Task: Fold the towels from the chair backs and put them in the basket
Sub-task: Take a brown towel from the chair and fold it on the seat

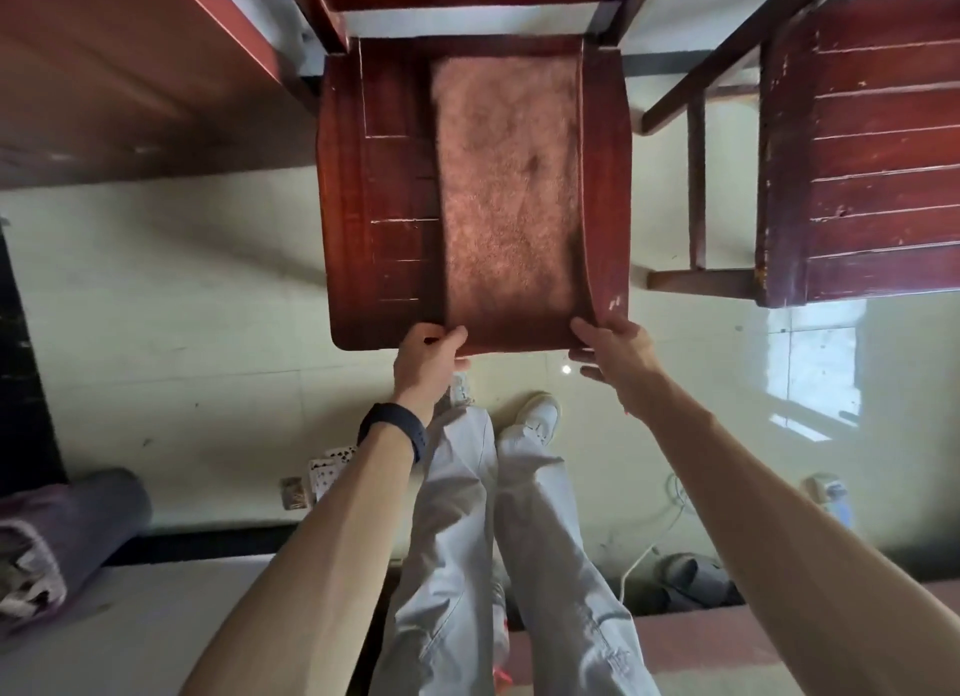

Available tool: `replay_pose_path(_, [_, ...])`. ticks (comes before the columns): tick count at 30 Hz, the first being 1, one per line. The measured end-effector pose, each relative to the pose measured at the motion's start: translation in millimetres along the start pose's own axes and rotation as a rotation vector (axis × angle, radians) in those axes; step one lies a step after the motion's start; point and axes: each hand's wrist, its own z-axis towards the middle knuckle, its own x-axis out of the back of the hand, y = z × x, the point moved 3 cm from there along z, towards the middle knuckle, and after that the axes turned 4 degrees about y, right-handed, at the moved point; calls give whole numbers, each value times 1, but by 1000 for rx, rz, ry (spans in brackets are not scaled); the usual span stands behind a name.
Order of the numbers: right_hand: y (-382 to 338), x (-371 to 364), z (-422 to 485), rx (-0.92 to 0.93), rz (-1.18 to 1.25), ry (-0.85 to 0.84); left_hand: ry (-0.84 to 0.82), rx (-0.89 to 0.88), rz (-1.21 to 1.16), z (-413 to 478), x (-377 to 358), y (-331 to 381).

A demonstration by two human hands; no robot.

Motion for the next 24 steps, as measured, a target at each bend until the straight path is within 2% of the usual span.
replay_pose_path(2, [22, 1, -10, -27, 2, -7, -73, 49, 56, -10, 12, -11])
replay_pose_path(7, [80, -1, -53, -154, 29, 10, -80, 118, 155, -43, 41, -49])
replay_pose_path(10, [87, -2, -79, -120, 80, 61, -99, 93, 136, -60, 53, -52])
replay_pose_path(14, [51, 0, -97, 50, 102, 52, -165, -56, 63, -71, 63, -14])
replay_pose_path(19, [-32, 6, -87, 130, 213, -56, -429, -157, 127, -58, 64, 66])
replay_pose_path(21, [-60, 7, -71, 194, 162, -73, -533, -176, 183, -42, 61, 96])
replay_pose_path(22, [-71, 7, -62, 240, 98, -36, -530, -216, 251, -32, 59, 109])
replay_pose_path(24, [-88, 6, -35, 354, -61, 102, -401, -373, 442, -6, 51, 134])
